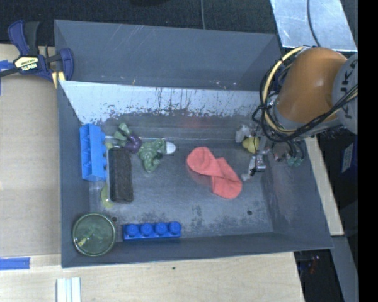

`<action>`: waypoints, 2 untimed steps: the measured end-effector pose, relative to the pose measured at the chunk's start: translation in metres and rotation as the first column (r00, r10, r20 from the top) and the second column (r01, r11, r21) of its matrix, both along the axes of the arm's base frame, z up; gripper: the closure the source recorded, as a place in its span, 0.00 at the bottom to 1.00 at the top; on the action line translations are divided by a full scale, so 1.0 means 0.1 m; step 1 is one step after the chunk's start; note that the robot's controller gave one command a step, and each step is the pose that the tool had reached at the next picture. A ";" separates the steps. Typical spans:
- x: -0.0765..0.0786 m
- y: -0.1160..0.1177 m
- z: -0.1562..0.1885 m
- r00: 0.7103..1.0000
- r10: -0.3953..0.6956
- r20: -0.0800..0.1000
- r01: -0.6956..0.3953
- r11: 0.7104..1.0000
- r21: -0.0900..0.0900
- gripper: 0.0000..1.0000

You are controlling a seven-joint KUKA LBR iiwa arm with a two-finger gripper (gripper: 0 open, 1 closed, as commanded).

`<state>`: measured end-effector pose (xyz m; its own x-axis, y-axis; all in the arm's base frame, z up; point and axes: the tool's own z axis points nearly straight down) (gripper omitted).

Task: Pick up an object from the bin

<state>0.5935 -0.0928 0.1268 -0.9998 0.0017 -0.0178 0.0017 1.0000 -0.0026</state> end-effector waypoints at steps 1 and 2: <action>-0.07 0.27 0.72 1.000 -0.020 -0.008 0.020 1.000 0.001 0.00; 0.04 0.61 0.93 0.999 0.041 -0.006 -0.041 0.999 0.001 0.00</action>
Offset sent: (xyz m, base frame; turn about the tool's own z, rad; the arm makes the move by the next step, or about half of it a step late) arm 0.0022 0.0596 0.0912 -0.0372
